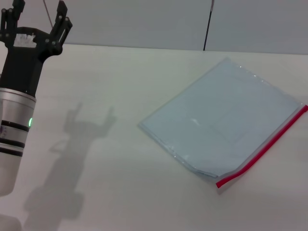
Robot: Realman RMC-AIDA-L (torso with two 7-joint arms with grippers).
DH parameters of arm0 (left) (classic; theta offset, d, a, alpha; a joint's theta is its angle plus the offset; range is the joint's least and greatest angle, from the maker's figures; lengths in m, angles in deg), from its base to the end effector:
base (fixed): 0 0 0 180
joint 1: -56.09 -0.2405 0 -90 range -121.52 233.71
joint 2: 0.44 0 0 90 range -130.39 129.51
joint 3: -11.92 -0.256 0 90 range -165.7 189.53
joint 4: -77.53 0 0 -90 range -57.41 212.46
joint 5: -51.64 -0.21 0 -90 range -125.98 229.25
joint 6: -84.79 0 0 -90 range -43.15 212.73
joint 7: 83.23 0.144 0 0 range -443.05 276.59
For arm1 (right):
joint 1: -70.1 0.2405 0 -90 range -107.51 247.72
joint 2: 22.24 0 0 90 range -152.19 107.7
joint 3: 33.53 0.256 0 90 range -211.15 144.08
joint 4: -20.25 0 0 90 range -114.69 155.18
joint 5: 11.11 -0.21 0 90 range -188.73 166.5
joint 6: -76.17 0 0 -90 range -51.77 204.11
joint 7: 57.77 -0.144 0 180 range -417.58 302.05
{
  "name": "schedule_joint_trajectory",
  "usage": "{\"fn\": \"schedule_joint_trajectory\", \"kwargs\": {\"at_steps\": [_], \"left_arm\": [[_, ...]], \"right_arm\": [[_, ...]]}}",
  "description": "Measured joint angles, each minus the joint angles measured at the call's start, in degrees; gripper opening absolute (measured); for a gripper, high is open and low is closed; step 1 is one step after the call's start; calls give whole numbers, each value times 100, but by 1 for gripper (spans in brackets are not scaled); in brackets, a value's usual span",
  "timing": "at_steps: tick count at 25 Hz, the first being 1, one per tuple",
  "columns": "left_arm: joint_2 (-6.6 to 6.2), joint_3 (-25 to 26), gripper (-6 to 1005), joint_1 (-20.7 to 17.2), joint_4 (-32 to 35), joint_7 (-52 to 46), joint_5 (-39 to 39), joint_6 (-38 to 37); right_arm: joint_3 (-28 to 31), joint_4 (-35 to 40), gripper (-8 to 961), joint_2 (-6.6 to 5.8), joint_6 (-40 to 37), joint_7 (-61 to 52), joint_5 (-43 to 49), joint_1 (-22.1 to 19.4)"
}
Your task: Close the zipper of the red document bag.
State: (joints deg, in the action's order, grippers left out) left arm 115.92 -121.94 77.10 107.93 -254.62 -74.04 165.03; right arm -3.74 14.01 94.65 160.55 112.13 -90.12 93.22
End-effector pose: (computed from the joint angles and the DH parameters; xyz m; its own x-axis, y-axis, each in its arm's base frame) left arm -0.2503 0.3285 0.0122 0.6276 -0.4395 0.6427 0.6692 -0.1175 -0.7338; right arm 0.3428 0.3069 0.0478 0.6581 0.3002 -0.6904 -0.7313 0.0371 -0.6810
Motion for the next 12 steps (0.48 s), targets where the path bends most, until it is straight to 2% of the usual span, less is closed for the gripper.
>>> {"fn": "schedule_joint_trajectory", "kwargs": {"at_steps": [12], "left_arm": [[0,0,879,0,0,0,-15,0]], "right_arm": [[0,0,834,0,0,-1,0,0]]}}
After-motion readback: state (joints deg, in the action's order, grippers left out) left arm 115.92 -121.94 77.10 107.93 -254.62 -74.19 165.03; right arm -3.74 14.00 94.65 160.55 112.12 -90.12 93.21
